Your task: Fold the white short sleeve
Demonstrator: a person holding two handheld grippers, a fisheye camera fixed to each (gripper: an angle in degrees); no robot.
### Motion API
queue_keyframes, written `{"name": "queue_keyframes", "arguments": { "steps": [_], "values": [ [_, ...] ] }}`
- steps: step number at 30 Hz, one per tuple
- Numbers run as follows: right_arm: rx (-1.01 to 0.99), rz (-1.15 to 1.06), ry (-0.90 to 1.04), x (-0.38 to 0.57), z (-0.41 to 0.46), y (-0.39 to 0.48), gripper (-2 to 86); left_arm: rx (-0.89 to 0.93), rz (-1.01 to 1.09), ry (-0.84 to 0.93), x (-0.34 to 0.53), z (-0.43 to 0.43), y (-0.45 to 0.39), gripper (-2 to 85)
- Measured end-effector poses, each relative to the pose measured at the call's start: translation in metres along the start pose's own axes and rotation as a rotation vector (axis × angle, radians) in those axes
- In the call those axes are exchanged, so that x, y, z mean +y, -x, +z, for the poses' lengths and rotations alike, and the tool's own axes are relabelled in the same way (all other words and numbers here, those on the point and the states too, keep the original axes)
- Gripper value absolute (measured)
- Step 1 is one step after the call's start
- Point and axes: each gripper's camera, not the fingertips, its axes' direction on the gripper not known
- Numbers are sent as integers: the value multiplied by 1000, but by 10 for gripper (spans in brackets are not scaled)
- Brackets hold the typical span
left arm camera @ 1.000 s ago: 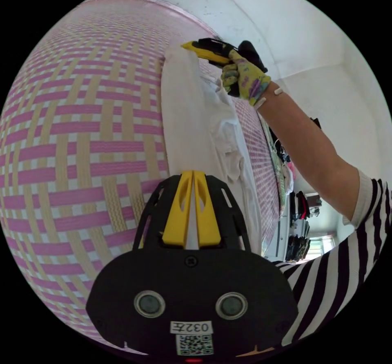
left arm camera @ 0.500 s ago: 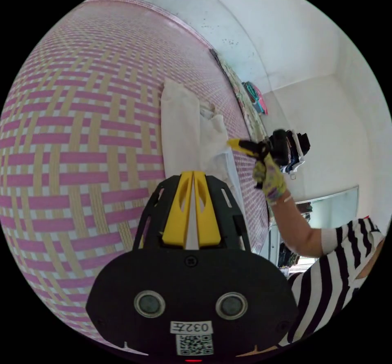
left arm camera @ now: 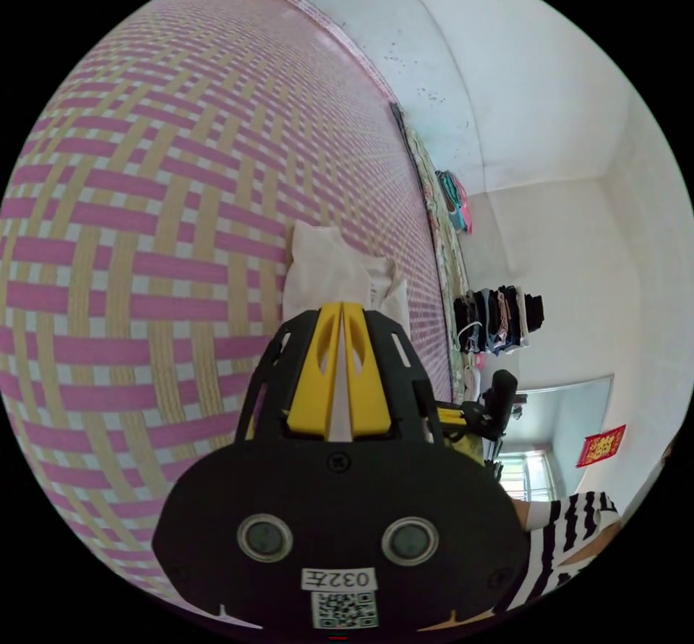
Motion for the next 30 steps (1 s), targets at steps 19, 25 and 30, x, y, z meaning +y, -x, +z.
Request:
{"name": "queue_keyframes", "arguments": {
  "steps": [19,25,30],
  "values": [
    [-52,131,-178,25,17,-14,63,-32,-7,-22,-31,-46,-63,-9],
    [102,108,-186,-50,42,-42,60,-3,5,10,-44,-45,-74,-9],
    [127,44,-106,-64,72,-34,-2,-33,16,14,-51,-41,-78,-9]
  ]
}}
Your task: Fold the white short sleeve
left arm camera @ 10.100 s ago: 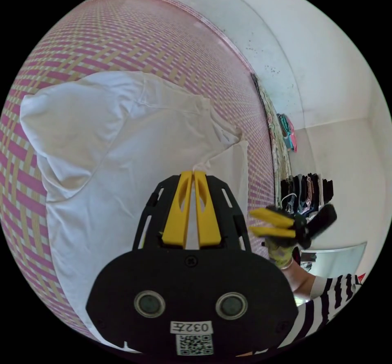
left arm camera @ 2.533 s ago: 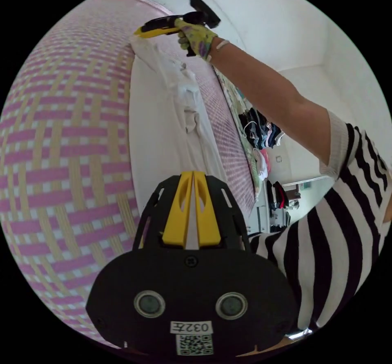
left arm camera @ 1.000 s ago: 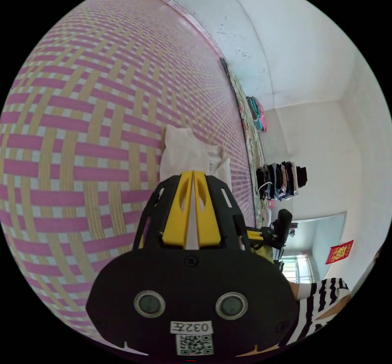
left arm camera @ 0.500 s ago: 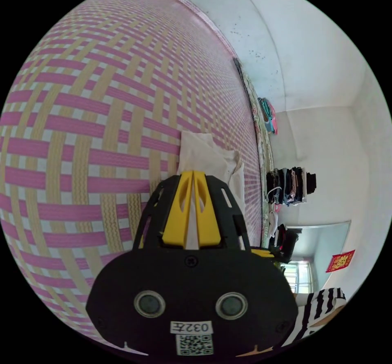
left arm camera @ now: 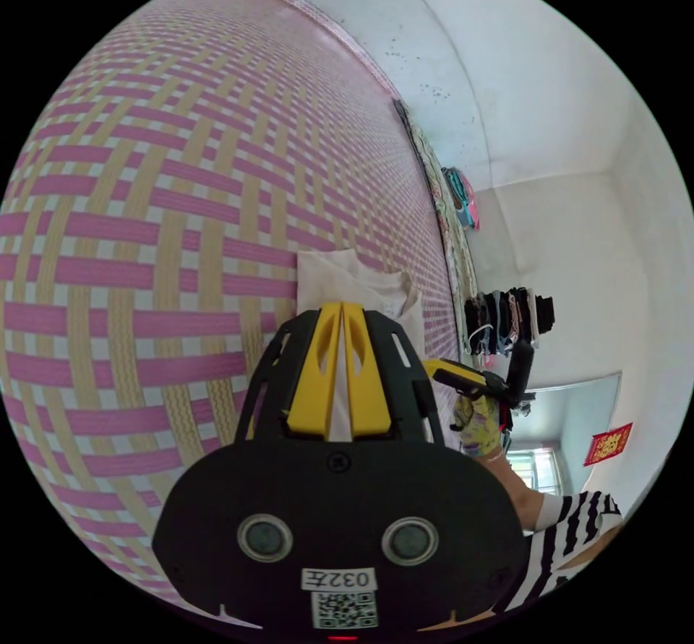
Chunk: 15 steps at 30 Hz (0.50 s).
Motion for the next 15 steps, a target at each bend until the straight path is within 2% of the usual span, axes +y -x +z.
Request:
{"name": "queue_keyframes", "arguments": {
  "steps": [4,8,11,15],
  "values": [
    [-63,40,-91,22,-11,-1,-7,-52,-34,0,-3,1,8,-9],
    [-116,104,-158,43,-7,-22,-1,-21,-57,-19,-2,3,15,-9],
    [-211,96,-154,40,19,-36,23,-26,-57,-15,-3,7,19,-9],
    [-235,85,-133,25,48,-43,65,-17,-63,-15,-3,11,27,-9]
  ]
}}
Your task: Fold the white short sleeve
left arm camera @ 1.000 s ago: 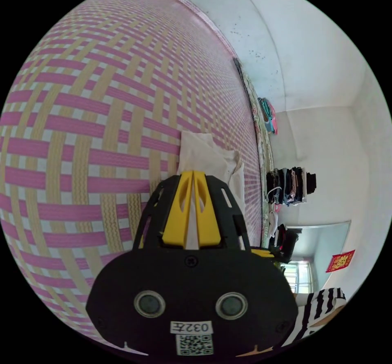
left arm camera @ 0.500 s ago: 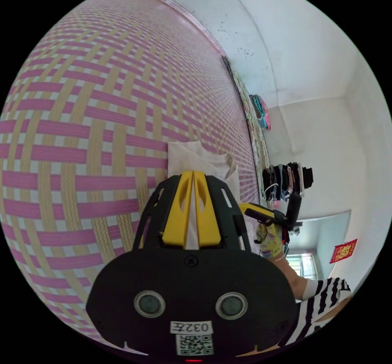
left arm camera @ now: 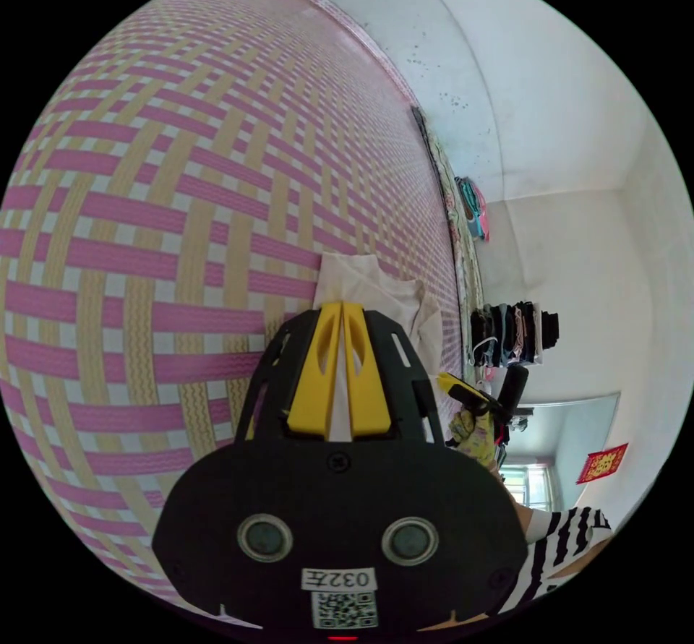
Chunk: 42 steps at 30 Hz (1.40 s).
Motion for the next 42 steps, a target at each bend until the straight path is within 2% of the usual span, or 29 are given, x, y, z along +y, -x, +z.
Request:
{"name": "queue_keyframes", "arguments": {
  "steps": [3,7,13,15,17,23,28,29,31,34,36,37,42],
  "values": [
    [-35,10,51,-13,22,-11,90,8,-11,0,0,5,9,-9],
    [-135,61,-77,-10,6,-29,86,31,-18,0,1,14,26,-9],
    [-137,79,-70,-2,24,-52,83,38,-18,-6,4,29,51,-9],
    [-163,77,-56,-4,33,-58,65,36,-19,-5,5,34,59,-9],
    [-167,41,-22,-7,43,-55,6,29,-17,-2,6,41,70,-9],
    [-200,-68,-152,-16,9,-11,-8,10,-4,7,9,60,101,-10],
    [-62,195,-53,-30,34,-70,5,8,-25,4,14,76,132,-11],
    [-42,263,-13,-28,46,-89,39,-3,-21,2,17,79,138,-12],
    [-108,306,-58,-18,45,-103,63,-19,24,-21,24,79,144,-15],
    [-140,214,-136,1,29,-87,49,83,93,-68,48,73,156,-16],
    [-177,120,-86,8,38,-70,48,114,132,-32,74,76,159,-15],
    [-230,47,-36,12,49,-58,49,126,170,14,96,82,159,-14],
    [-190,-93,78,20,88,-30,47,143,213,194,217,113,170,-9]
  ]
}}
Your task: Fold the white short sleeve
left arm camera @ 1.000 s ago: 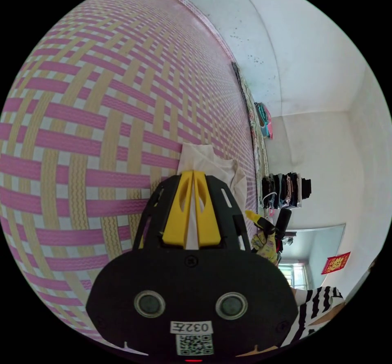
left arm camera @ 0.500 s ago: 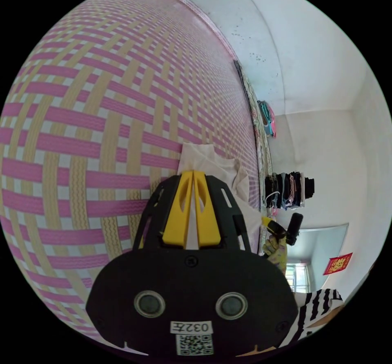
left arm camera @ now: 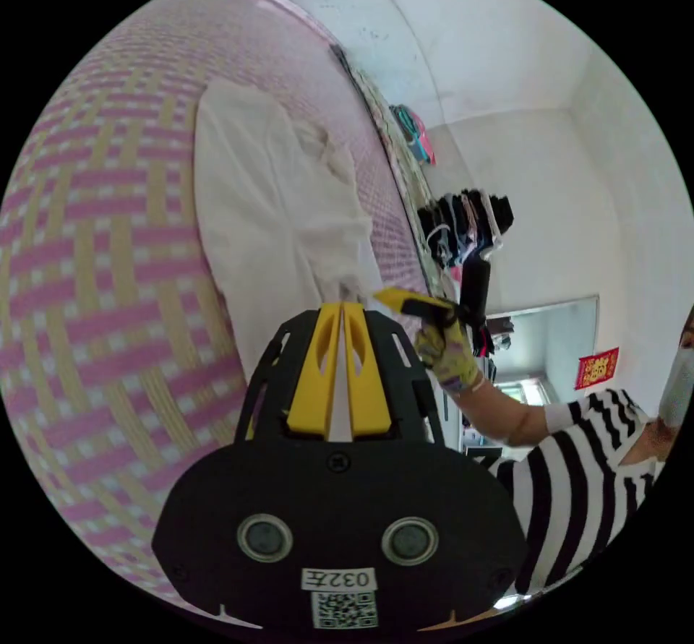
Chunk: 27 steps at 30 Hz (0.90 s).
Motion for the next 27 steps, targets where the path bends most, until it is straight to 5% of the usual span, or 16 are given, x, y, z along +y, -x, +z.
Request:
{"name": "queue_keyframes", "arguments": {
  "steps": [4,9,20,27],
  "values": [
    [19,99,137,-16,24,-28,48,-58,-59,96,67,36,25,-8],
    [-17,40,67,5,-32,-19,43,-78,-36,33,101,16,50,-6],
    [-80,318,195,221,-124,-111,71,-113,-204,105,281,-9,125,41],
    [-206,291,230,245,-115,-137,72,-50,-151,201,310,26,143,40]
  ]
}}
